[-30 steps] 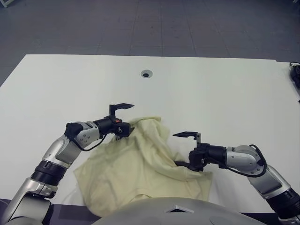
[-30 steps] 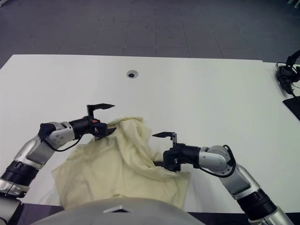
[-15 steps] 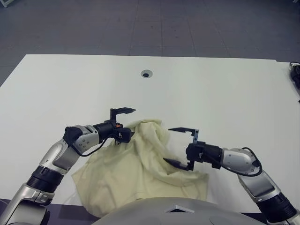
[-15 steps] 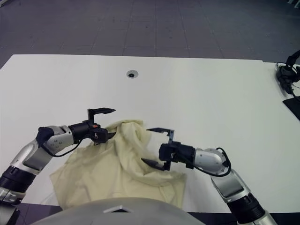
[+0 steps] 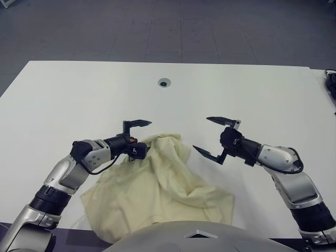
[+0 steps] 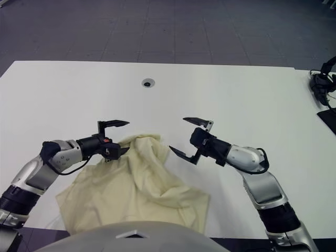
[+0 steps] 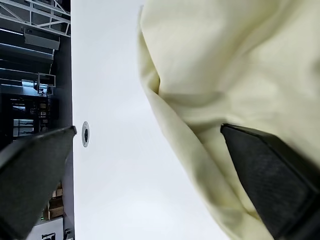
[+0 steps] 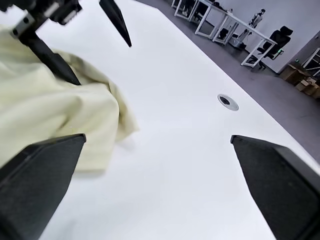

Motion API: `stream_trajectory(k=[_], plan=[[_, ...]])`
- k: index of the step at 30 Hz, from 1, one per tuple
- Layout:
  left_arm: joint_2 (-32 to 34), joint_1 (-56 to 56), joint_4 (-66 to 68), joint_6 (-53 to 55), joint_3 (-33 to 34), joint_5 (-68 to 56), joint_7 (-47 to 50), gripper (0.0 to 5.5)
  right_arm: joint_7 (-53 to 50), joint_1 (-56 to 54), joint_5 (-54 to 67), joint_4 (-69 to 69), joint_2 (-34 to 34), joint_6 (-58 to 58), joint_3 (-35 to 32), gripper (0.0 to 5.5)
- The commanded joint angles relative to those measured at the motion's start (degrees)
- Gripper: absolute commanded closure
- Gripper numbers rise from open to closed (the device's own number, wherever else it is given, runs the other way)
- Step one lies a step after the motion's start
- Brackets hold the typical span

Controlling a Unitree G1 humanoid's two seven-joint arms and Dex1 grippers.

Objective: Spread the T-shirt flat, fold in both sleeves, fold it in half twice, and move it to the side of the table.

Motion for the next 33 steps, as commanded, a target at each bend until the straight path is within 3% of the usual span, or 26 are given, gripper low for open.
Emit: stream_trajectory(k=[1, 12, 17, 33], plan=[[0.58, 0.05, 0.74, 0.07, -0.07, 1.08, -0.38, 0.12, -1.68, -2.58, -13.05, 5.34, -3.58, -13.10, 3.61, 0.10], [0.35, -0.05, 0.68, -0.26, -0.34, 1.58, -0.31, 0.12, -14.89, -8.65, -41.84, 16.30, -7.40, -40.29, 9.60, 0.10], [0.14, -0.04, 0.82, -0.32, -0.59, 2.04, -0.17, 0.10, -19.35, -12.15, -48.16, 18.89, -5.14, -44.31, 12.82, 0.97], [-0.06, 0.28, 0.23, 0.05, -0.90, 2.33, -0.40, 0.10, -20.25, -14.94, -46.13, 24.51, -2.20, -45.74, 16.48, 3.61]])
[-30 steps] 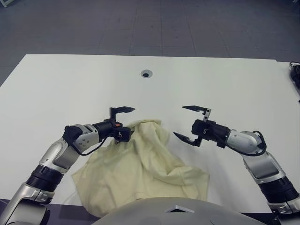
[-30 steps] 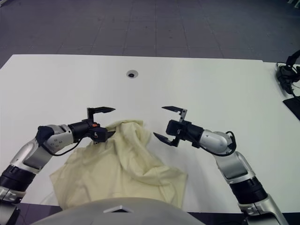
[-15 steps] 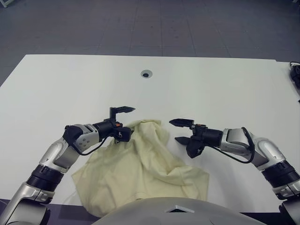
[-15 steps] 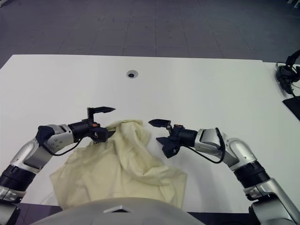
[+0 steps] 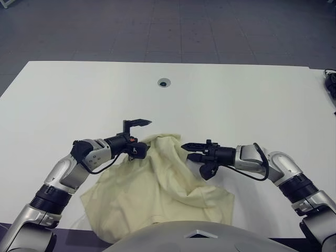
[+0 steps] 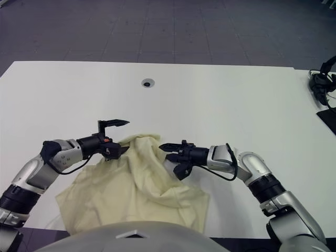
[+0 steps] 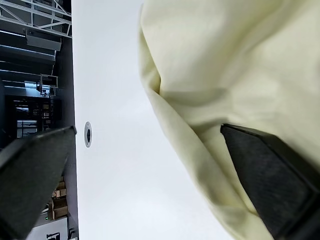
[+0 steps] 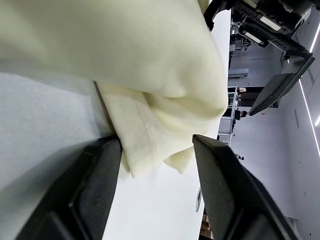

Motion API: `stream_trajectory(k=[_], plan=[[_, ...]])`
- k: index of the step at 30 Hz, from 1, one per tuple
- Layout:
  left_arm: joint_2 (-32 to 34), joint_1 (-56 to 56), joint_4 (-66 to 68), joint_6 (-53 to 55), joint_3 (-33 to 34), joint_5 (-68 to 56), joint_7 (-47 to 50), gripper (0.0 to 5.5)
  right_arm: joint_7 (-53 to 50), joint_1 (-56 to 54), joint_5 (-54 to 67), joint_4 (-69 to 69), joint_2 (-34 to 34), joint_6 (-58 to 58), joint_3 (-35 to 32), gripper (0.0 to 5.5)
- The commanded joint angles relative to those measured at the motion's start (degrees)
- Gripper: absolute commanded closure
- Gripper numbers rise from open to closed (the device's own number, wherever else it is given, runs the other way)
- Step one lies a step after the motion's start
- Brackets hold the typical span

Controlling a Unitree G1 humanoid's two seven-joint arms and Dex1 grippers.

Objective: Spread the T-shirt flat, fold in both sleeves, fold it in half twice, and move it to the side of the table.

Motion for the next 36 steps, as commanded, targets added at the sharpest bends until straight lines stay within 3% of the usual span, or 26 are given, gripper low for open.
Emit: stream_trajectory(k=[1, 12, 27, 36], plan=[[0.09, 0.46, 0.13, 0.45, -0.80, 1.21, -0.75, 0.10, 1.46, 0.08, -0.28, 1.25, -0.34, -0.13, 0.92, 3.81], [0.01, 0.20, 0.66, 0.50, -0.88, 1.48, -0.52, 0.10, 1.24, -1.60, -0.38, 2.78, -0.13, -0.38, 1.06, 5.48], [-0.15, 0.53, 0.73, 0.68, -0.89, 1.63, -0.08, 0.10, -5.68, -14.27, -9.23, 0.34, -4.97, 1.46, -6.12, 5.48], [-0.46, 0.74, 0.89, 0.69, -0.93, 1.77, 0.17, 0.10, -10.23, -18.81, -14.03, 1.03, -6.49, 1.97, -6.32, 5.48]])
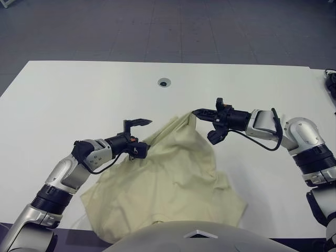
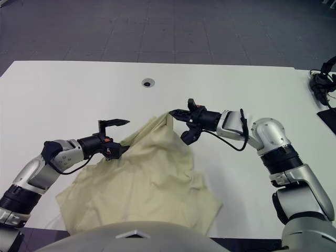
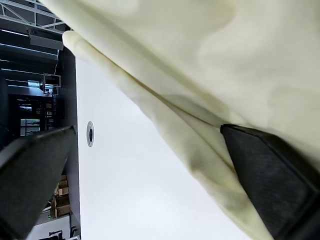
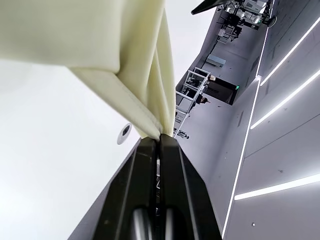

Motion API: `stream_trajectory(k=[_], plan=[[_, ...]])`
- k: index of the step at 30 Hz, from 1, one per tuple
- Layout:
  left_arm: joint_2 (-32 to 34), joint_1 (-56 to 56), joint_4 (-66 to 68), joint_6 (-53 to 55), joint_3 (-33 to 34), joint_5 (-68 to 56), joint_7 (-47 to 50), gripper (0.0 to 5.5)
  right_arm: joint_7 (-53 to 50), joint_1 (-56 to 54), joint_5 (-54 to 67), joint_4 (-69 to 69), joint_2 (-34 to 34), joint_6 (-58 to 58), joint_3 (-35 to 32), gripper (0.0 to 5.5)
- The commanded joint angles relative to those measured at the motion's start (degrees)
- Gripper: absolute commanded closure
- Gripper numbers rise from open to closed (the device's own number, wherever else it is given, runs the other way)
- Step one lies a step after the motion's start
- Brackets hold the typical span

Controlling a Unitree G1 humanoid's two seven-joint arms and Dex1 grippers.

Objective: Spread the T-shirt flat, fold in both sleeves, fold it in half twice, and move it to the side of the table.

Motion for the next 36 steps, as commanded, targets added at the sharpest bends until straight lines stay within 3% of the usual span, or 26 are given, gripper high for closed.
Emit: stream_trajectory(k=[1, 19, 30, 36], plan=[[0.01, 0.88, 0.84, 0.49, -0.79, 0.68, -0.74, 0.10, -1.71, -2.58, -2.39, 0.11, -1.65, 0.33, -0.68, 5.48], [0.19, 2.05, 0.17, 0.74, -0.60, 0.42, -0.51, 0.10, -2.19, -3.57, -0.12, -10.80, -2.11, 0.35, -3.33, 5.48], [0.44, 2.35, -0.07, 0.88, -0.30, 0.26, -0.57, 0.10, 6.63, 10.80, 4.39, -18.82, 3.08, 0.38, 5.04, 5.48], [0.53, 2.49, -0.13, 1.04, -0.18, 0.17, -0.63, 0.10, 8.77, 12.56, 9.47, -12.34, 3.44, 2.88, 3.34, 4.61]])
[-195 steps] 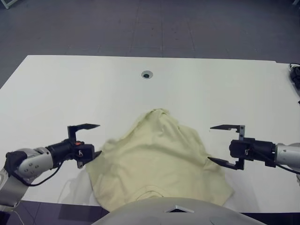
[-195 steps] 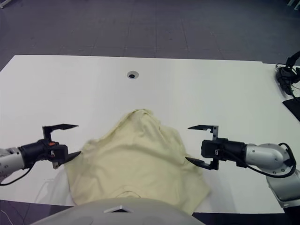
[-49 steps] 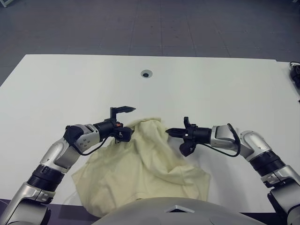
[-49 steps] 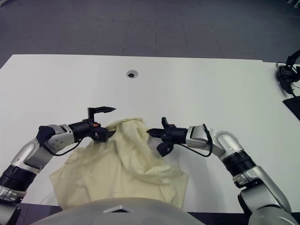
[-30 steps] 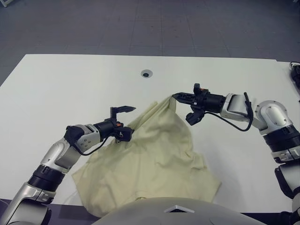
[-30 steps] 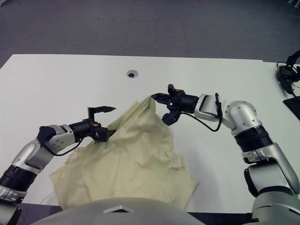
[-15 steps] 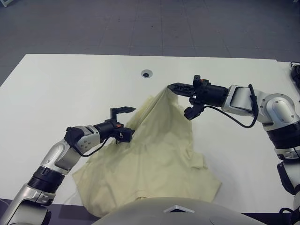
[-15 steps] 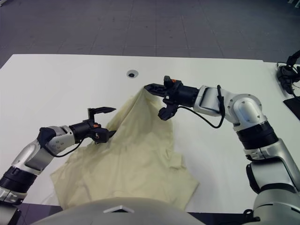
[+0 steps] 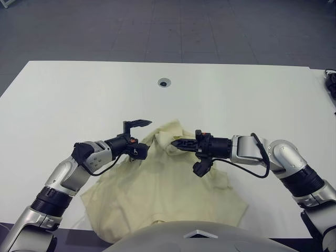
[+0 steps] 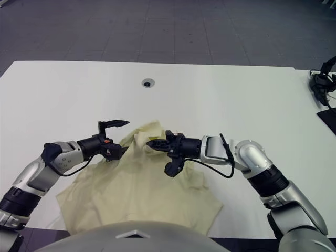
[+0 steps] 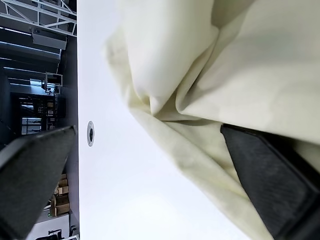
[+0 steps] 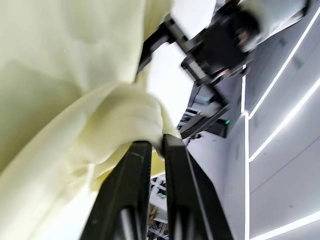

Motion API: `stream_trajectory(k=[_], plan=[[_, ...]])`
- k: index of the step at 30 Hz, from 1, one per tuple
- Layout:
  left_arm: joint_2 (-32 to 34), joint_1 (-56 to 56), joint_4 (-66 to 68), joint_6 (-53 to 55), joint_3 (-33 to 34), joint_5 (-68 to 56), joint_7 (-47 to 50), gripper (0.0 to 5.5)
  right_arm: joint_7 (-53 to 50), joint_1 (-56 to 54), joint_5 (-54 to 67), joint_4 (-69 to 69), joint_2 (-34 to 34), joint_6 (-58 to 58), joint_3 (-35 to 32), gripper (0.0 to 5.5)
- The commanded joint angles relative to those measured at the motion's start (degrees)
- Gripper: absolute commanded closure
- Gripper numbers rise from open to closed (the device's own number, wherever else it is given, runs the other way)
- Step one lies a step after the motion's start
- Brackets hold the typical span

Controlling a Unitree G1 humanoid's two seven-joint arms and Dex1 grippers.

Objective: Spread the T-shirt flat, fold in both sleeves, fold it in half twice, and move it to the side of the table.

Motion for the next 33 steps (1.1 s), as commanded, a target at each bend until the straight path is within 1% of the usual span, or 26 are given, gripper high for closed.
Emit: stream_trajectory(k=[1, 2, 3, 6, 8, 9, 11, 13, 16, 17, 19, 22, 25, 27, 28, 30, 33], plan=[[0.55, 1.23, 0.59, 0.64, -0.40, 0.23, -1.21, 0.10, 2.09, 0.96, 7.24, 1.45, 0.09, 1.50, -2.20, 4.45], [0.58, 1.26, 0.58, 0.65, -0.36, 0.20, -1.22, 0.10, 2.74, 1.22, 9.24, 0.76, 0.15, 1.70, -2.55, 4.25], [0.65, 1.31, 0.58, 0.66, -0.27, 0.17, -1.18, 0.10, 3.37, 1.56, 11.23, 0.20, 0.07, 1.98, -2.99, 4.19], [0.79, 1.48, 0.50, 0.74, -0.08, 0.06, -1.14, 0.10, 4.33, 2.58, 13.88, -0.05, -0.47, 2.56, -4.13, 3.66], [0.78, 1.44, 0.50, 0.75, -0.07, -0.01, -1.20, 0.10, 5.16, 3.73, 16.22, -0.26, -0.84, 2.60, -4.69, 3.47], [0.82, 1.36, 0.49, 0.74, -0.02, -0.09, -1.28, 0.10, 5.43, 4.28, 18.12, -0.61, -0.96, 2.71, -5.33, 3.26], [1.08, 1.14, 0.43, 0.73, 0.33, -0.45, -1.50, 0.10, 6.68, 5.17, 22.77, -1.06, -1.27, 4.08, -7.15, 3.01], [1.53, 0.85, 0.24, 0.91, 1.00, -0.87, -1.69, 0.10, 8.00, 5.82, 27.90, -1.00, -1.70, 6.39, -9.69, 2.64], [2.24, 0.39, -0.35, 1.06, 2.36, -1.71, -1.84, 0.10, 8.91, 5.60, 31.30, 0.03, -2.27, 10.22, -13.77, 2.14], [2.45, 0.26, -0.87, 1.06, 3.19, -2.58, -2.02, 0.10, 10.33, 6.05, 34.65, 0.28, -1.73, 13.85, -14.85, 2.02], [2.62, 0.33, -3.35, 1.58, 5.40, -7.03, -3.42, 0.10, 14.69, 7.91, 45.50, 0.17, 0.08, 22.37, -16.14, 1.64], [3.96, 1.40, -9.39, 4.25, 9.18, -20.14, -8.80, 0.10, 20.76, 9.94, 61.64, -1.92, 2.12, 35.45, -18.52, 1.12], [6.02, 2.35, -11.81, 7.59, 11.73, -30.41, -14.60, 0.10, 23.43, 9.61, 70.80, -2.12, 3.43, 44.57, -21.23, 0.62], [6.55, 2.09, -11.79, 9.51, 12.08, -34.71, -17.72, 0.10, 24.76, 9.73, 74.97, -2.61, 3.96, 50.34, -22.13, 0.26], [6.48, 1.73, -11.51, 10.18, 11.87, -36.21, -19.01, 0.10, 25.41, 9.97, 76.42, -3.02, 4.28, 52.55, -22.36, 0.11], [4.99, -0.40, -10.03, 11.17, 10.99, -36.68, -19.59, 0.10, 26.56, 10.15, 80.02, -3.70, 4.81, 58.41, -22.27, 0.11], [0.32, -8.51, -1.23, 12.13, 8.89, -29.68, -14.41, 0.10, 27.63, 9.20, 83.97, -3.97, 5.62, 66.79, -21.98, 0.11]])
